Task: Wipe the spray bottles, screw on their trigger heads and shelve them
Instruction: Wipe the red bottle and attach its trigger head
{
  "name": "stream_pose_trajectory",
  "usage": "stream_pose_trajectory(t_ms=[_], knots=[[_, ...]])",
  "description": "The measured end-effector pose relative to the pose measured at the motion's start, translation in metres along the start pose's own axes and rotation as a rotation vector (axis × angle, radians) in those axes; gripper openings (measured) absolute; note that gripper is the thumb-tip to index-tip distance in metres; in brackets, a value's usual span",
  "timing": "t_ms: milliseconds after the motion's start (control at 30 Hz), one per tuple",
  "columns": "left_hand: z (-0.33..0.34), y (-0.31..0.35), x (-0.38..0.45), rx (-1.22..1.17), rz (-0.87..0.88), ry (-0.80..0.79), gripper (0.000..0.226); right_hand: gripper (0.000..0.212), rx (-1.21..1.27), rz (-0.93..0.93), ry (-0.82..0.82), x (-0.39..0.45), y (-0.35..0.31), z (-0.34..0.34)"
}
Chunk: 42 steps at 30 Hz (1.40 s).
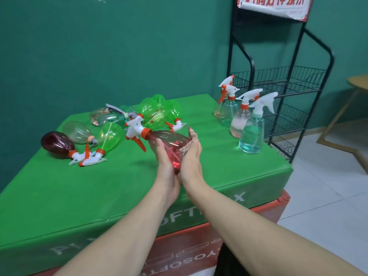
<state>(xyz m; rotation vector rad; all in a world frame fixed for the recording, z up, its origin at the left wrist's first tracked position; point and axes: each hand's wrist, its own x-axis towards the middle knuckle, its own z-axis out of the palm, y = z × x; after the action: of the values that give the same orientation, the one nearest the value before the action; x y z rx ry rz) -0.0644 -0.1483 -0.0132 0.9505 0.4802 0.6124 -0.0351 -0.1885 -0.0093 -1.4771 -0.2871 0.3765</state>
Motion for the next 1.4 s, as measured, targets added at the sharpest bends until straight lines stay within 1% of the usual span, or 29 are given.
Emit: stream_pose_trajectory(t_ms=[67,100,167,300,333,400,533,600,667,767,867,1000,1067,1167,1200,1300,1400], knots=[[0.010,-0.009,0.000,0.106,0.028,-0.010,0.085,0.057,0.007,0.029,-0.007,0.002,-0.005,-0.020],[0.015,-0.013,0.000,0.154,0.051,0.001,0.086,0.057,0.004,0.038,-0.005,0.004,-0.007,-0.031],[0.024,-0.021,0.002,0.203,0.097,0.006,0.080,0.059,-0.023,0.064,0.017,0.010,-0.007,-0.046],[0.041,-0.036,0.006,0.328,0.136,-0.065,0.062,0.069,-0.062,0.056,0.036,0.021,-0.001,-0.075],[0.045,-0.038,0.006,0.361,0.131,-0.077,0.057,0.066,-0.065,0.071,0.045,0.022,0.000,-0.084],[0.055,-0.044,0.009,0.416,0.126,-0.097,0.052,0.054,-0.088,0.085,0.057,0.024,0.002,-0.103],[0.084,-0.057,0.013,0.475,0.150,-0.076,0.056,0.045,-0.223,0.065,0.044,0.025,0.000,-0.143],[0.098,-0.067,0.016,0.511,0.164,-0.067,0.054,0.038,-0.259,0.053,0.040,0.026,-0.007,-0.170],[0.113,-0.078,0.017,0.551,0.172,-0.067,0.054,0.031,-0.274,0.025,0.067,0.026,-0.012,-0.198],[0.134,-0.096,0.019,0.611,0.185,-0.075,0.054,0.029,-0.278,0.028,0.141,0.025,-0.017,-0.232],[0.149,-0.114,0.023,0.672,0.198,-0.080,0.062,0.021,-0.256,0.052,0.185,0.024,-0.017,-0.259],[0.160,-0.132,0.027,0.745,0.187,-0.108,0.077,0.030,-0.229,0.061,0.182,0.018,-0.016,-0.284],[0.163,-0.137,0.028,0.755,0.179,-0.111,0.083,0.027,-0.234,0.066,0.177,0.016,-0.014,-0.291],[0.166,-0.143,0.031,0.785,0.182,-0.112,0.082,0.014,-0.205,0.096,0.189,0.014,-0.010,-0.296],[0.167,-0.144,0.031,0.797,0.188,-0.114,0.081,0.014,-0.204,0.096,0.190,0.013,-0.010,-0.296],[0.171,-0.145,0.030,0.816,0.189,-0.112,0.086,0.025,-0.222,0.101,0.180,0.013,-0.009,-0.295],[0.173,-0.145,0.028,0.825,0.161,-0.119,0.092,0.020,-0.213,0.094,0.178,0.013,-0.006,-0.294]])
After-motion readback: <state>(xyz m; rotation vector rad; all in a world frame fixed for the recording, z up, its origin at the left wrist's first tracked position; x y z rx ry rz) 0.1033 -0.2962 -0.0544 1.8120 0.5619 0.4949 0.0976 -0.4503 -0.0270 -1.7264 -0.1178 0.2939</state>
